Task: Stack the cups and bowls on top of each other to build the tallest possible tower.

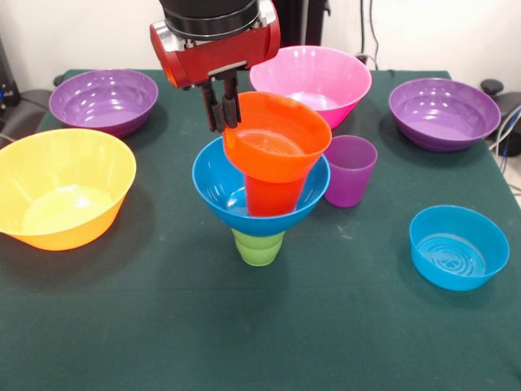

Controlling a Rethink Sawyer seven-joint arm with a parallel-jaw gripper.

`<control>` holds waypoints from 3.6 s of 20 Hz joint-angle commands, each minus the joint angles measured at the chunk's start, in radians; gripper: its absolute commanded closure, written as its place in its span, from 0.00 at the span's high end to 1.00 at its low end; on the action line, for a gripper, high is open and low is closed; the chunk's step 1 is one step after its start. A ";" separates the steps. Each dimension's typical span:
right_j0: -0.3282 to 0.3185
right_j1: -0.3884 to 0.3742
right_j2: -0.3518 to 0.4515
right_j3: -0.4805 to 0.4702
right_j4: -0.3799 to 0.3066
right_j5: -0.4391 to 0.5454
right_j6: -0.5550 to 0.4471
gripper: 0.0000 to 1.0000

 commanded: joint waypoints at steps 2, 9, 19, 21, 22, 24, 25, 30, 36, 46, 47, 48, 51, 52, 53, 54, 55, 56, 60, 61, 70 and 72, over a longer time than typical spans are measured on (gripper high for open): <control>-0.002 0.047 0.043 0.082 0.002 0.032 -0.046 0.00; -0.003 0.046 0.042 0.089 -0.004 0.014 -0.049 0.00; -0.004 0.047 0.046 0.083 0.001 0.031 -0.054 0.00; -0.006 0.046 0.048 0.087 0.003 0.033 -0.060 0.00; -0.008 0.045 0.051 0.092 0.003 0.027 -0.065 0.00; -0.011 0.045 0.054 0.099 0.003 0.015 -0.070 0.00; -0.011 0.045 0.054 0.099 0.001 0.011 -0.071 0.00; -0.013 0.044 0.055 0.103 -0.009 -0.020 -0.077 0.00; -0.019 0.042 0.061 0.113 -0.010 -0.019 -0.090 0.00; -0.023 0.035 0.066 0.119 -0.028 -0.024 -0.109 0.00; -0.021 0.036 0.064 0.115 -0.032 -0.021 -0.108 0.00; -0.018 0.037 0.060 0.112 -0.039 -0.024 -0.105 0.00; -0.016 0.035 0.053 0.110 -0.053 -0.028 -0.106 0.00; -0.015 0.035 0.052 0.110 -0.054 -0.029 -0.105 0.00; -0.015 0.035 0.052 0.110 -0.054 -0.028 -0.105 0.00; -0.015 0.035 0.052 0.109 -0.054 -0.026 -0.104 0.00; -0.015 0.036 0.052 0.108 -0.054 -0.025 -0.104 0.00; -0.015 0.037 0.053 0.108 -0.053 -0.023 -0.105 0.00; -0.019 0.037 0.062 0.109 -0.027 -0.004 -0.090 0.00; -0.018 0.037 0.062 0.110 -0.027 -0.004 -0.091 0.00; -0.026 0.037 0.069 0.123 -0.021 -0.025 -0.091 0.00; -0.026 0.038 0.070 0.123 -0.019 -0.026 -0.089 0.00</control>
